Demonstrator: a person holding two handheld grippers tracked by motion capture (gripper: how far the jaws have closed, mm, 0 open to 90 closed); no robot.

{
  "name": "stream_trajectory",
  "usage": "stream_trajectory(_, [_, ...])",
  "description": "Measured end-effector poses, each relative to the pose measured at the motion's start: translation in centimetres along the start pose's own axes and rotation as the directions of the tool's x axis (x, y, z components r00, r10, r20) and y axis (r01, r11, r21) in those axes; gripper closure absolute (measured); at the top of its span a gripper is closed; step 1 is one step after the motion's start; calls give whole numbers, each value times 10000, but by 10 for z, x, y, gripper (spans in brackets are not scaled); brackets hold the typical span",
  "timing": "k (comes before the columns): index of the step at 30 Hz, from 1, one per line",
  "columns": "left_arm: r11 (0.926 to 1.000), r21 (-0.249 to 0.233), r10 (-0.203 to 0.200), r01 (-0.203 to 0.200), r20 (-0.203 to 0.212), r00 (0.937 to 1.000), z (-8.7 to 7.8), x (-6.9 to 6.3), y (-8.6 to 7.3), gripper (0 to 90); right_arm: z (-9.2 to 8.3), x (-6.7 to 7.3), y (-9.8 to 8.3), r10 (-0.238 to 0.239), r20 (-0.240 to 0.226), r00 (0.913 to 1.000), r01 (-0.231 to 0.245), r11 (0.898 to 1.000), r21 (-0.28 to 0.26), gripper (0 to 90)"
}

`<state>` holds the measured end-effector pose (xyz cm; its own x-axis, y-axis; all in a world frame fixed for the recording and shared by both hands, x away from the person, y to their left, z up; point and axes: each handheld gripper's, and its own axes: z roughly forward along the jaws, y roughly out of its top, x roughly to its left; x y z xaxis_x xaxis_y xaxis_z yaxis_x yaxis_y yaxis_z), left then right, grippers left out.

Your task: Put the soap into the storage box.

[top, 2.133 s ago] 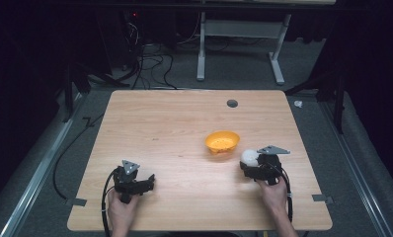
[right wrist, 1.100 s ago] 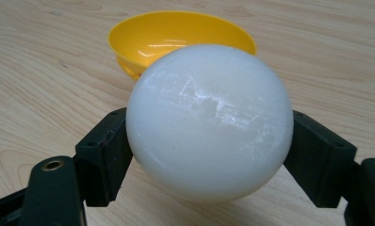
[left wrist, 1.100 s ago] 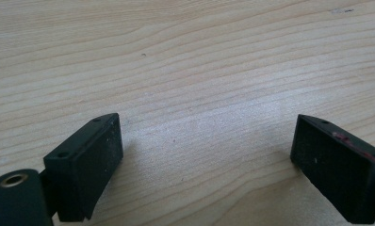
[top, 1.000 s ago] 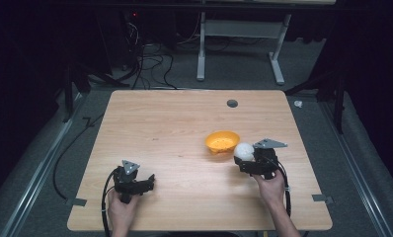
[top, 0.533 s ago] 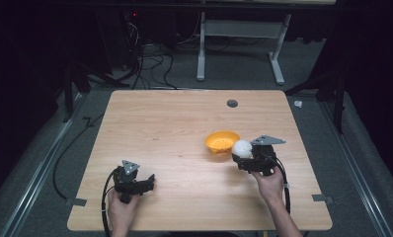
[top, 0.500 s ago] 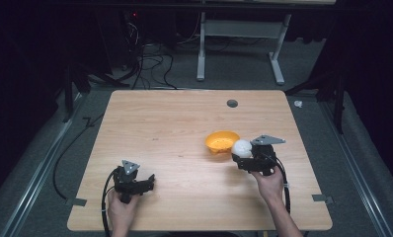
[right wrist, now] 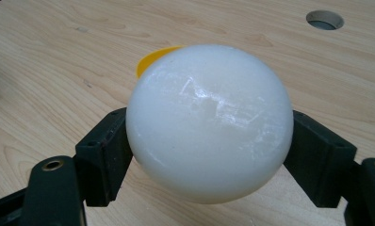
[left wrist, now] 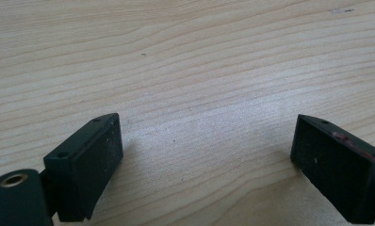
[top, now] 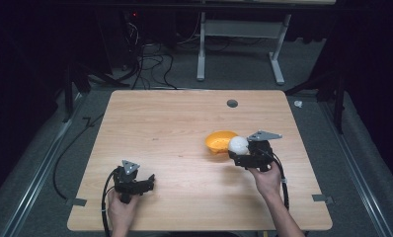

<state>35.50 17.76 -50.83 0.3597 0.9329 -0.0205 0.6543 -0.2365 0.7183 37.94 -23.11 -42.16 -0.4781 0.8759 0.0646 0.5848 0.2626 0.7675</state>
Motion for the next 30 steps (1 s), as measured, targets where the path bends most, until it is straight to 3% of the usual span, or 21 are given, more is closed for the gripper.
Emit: stream_trajectory(30, [10000,-1,4,-4,6,10000,0,0,0,100,26,2,25,-215,-256,9994,225,9990,381,237])
